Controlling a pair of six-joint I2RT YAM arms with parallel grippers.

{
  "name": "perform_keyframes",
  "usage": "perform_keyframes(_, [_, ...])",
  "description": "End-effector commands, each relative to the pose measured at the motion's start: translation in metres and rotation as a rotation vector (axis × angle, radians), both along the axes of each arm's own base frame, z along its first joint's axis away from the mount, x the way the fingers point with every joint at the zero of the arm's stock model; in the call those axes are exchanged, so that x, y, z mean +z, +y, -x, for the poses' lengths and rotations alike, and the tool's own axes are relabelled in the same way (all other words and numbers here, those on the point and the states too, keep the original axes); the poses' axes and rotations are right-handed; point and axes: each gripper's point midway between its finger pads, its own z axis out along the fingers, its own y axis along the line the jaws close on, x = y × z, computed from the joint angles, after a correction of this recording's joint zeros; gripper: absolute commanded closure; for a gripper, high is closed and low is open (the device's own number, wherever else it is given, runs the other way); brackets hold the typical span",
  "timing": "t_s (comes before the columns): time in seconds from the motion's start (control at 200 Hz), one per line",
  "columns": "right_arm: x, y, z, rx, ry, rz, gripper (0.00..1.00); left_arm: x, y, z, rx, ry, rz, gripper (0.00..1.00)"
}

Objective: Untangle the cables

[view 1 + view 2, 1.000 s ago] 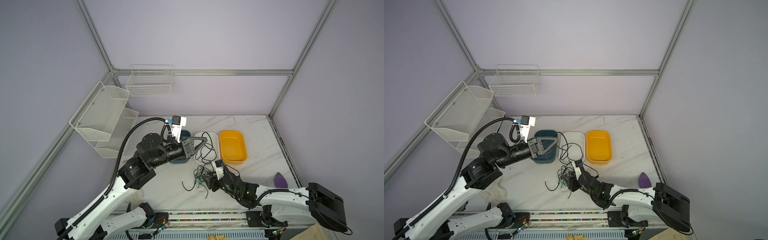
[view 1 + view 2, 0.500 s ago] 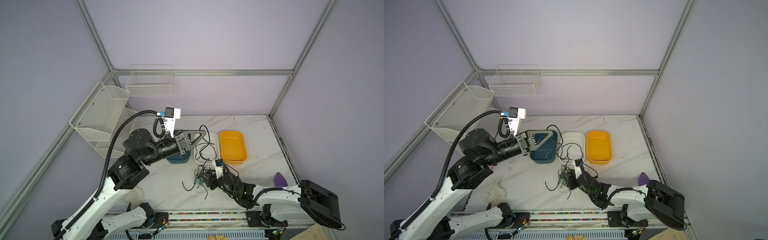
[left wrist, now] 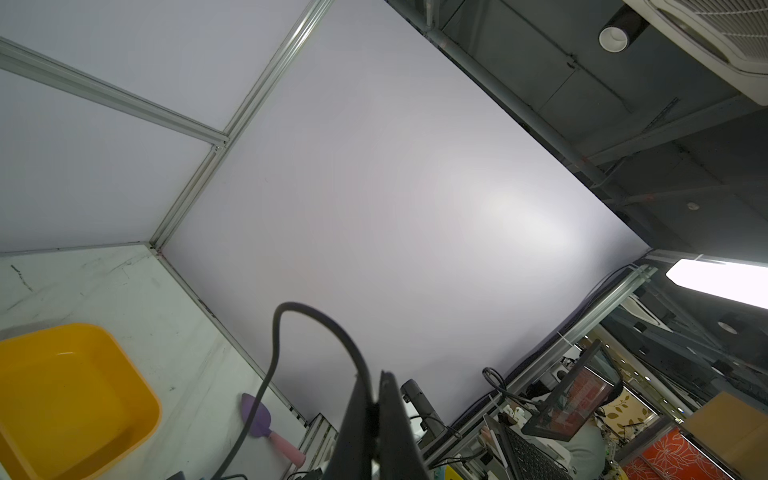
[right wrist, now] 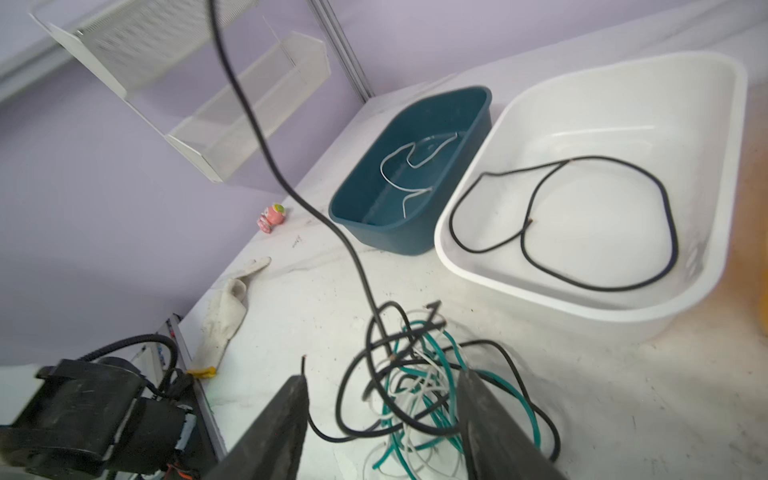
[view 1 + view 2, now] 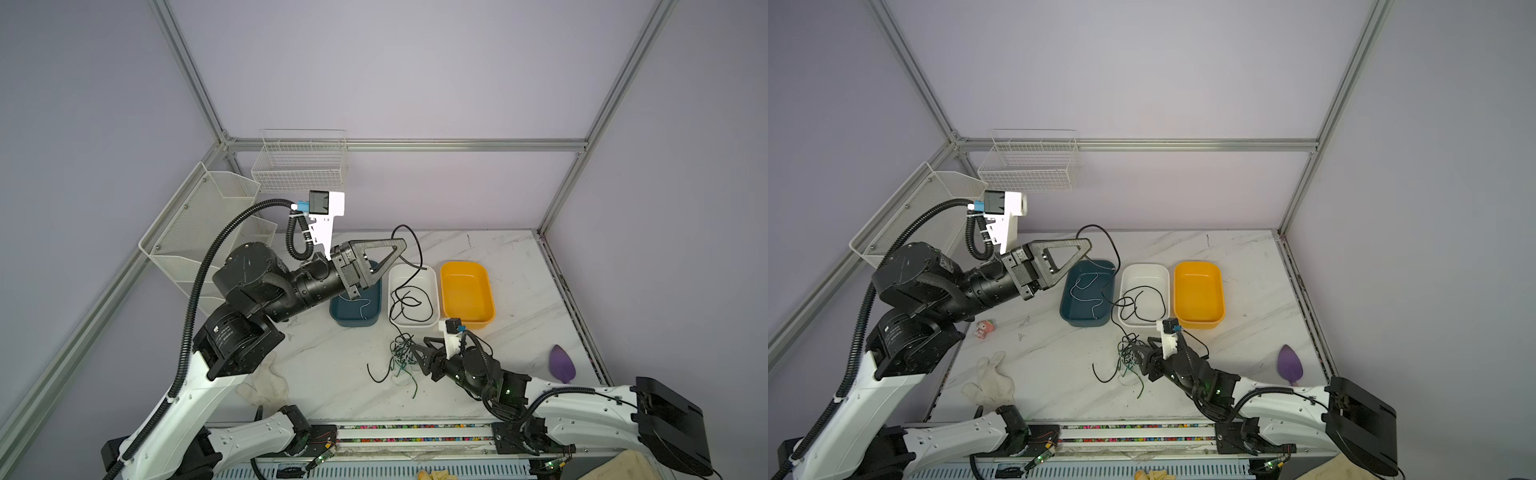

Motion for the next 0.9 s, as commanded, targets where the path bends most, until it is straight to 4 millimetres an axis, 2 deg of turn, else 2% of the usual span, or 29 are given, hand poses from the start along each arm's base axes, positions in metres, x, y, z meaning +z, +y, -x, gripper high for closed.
perform_keyframes(0.0, [0.034, -0.010, -0.002, -0.013, -0.079, 0.011, 0.40, 0.023, 0.007, 0.012, -0.014, -0.062, 0.025, 1.00])
perform_keyframes(0.145, [0.087, -0.025, -0.005, -0.059, -0.213, 0.016, 0.39, 0.017, 0.002, 0.007, -0.016, -0.043, 0.014, 1.00])
perform_keyframes(0.245, [0.111, -0.027, -0.010, -0.086, -0.287, 0.042, 0.38, 0.011, 0.000, 0.004, -0.011, -0.027, 0.006, 1.00])
perform_keyframes(0.38, [0.124, -0.028, -0.025, -0.162, -0.332, 0.100, 0.38, 0.007, -0.002, 0.003, -0.018, -0.010, 0.003, 1.00])
perform_keyframes(0.63, [0.145, -0.024, -0.040, -0.255, -0.435, 0.078, 0.38, 0.006, -0.002, 0.005, -0.031, 0.004, 0.010, 1.00])
perform_keyframes(0.9, [0.160, -0.011, -0.047, -0.279, -0.501, 0.048, 0.36, 0.002, 0.000, 0.006, -0.031, 0.016, 0.016, 1.00])
